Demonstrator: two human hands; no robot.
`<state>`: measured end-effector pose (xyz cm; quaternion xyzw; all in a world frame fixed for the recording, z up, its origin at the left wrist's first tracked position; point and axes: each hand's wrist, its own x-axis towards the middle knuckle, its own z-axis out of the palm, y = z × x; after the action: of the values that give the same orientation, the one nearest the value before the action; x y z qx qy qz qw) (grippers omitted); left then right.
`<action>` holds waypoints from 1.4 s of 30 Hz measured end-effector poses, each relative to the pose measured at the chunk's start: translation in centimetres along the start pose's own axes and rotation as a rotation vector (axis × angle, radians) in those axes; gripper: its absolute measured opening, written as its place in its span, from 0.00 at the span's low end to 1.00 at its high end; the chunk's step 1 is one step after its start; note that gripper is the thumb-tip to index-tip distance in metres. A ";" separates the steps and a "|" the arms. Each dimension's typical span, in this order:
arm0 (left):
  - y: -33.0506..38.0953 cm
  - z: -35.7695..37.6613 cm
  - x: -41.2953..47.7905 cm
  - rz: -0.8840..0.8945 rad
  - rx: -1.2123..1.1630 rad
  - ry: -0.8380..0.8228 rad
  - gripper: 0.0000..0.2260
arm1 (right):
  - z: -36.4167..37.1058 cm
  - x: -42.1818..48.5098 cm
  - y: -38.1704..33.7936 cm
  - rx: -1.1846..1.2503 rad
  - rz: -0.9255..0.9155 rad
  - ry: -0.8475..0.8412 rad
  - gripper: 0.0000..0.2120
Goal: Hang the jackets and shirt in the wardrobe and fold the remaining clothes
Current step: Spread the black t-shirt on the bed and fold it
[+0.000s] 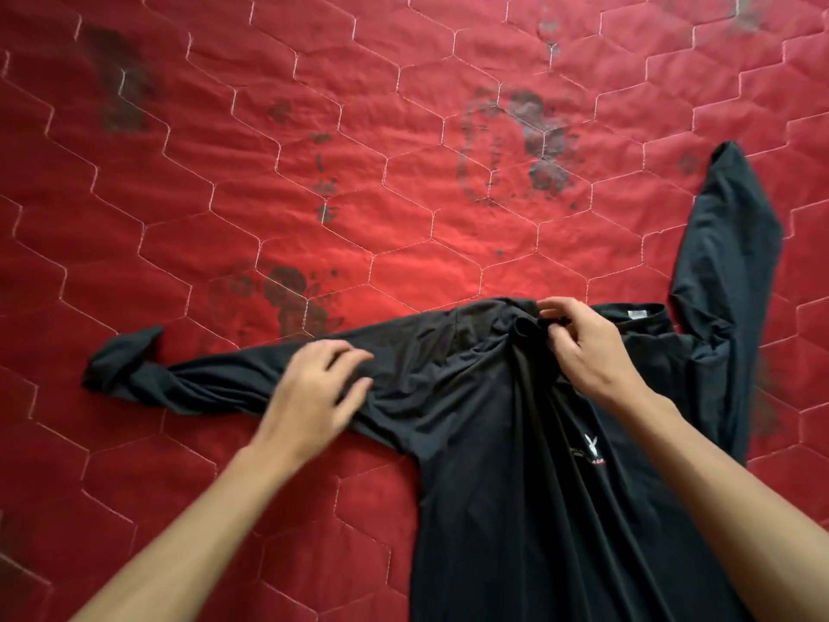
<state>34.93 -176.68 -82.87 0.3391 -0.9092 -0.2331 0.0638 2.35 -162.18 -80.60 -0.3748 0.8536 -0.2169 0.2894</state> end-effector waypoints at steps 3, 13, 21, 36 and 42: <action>2.3 2.8 0.8 0.060 0.056 -0.047 0.11 | -0.7 -0.8 1.7 -0.183 -0.011 -0.161 0.22; -2.0 -4.1 1.2 -0.420 -0.107 -0.013 0.04 | -4.0 1.0 3.5 -0.313 -0.109 0.106 0.04; -4.0 -5.0 1.6 -0.386 0.218 -0.039 0.09 | -4.0 2.7 3.8 -0.158 -0.175 0.177 0.22; 0.3 -2.3 8.0 -0.409 0.061 0.026 0.05 | -13.2 0.3 15.8 -0.792 0.304 0.062 0.07; 0.6 -2.2 10.2 -0.409 0.078 -0.090 0.08 | -14.4 0.6 16.0 -0.605 0.302 0.210 0.17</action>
<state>27.43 -183.70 -81.13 0.5080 -0.8317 -0.2205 -0.0389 -15.65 -150.47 -79.54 -0.2887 0.9502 0.0535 0.1047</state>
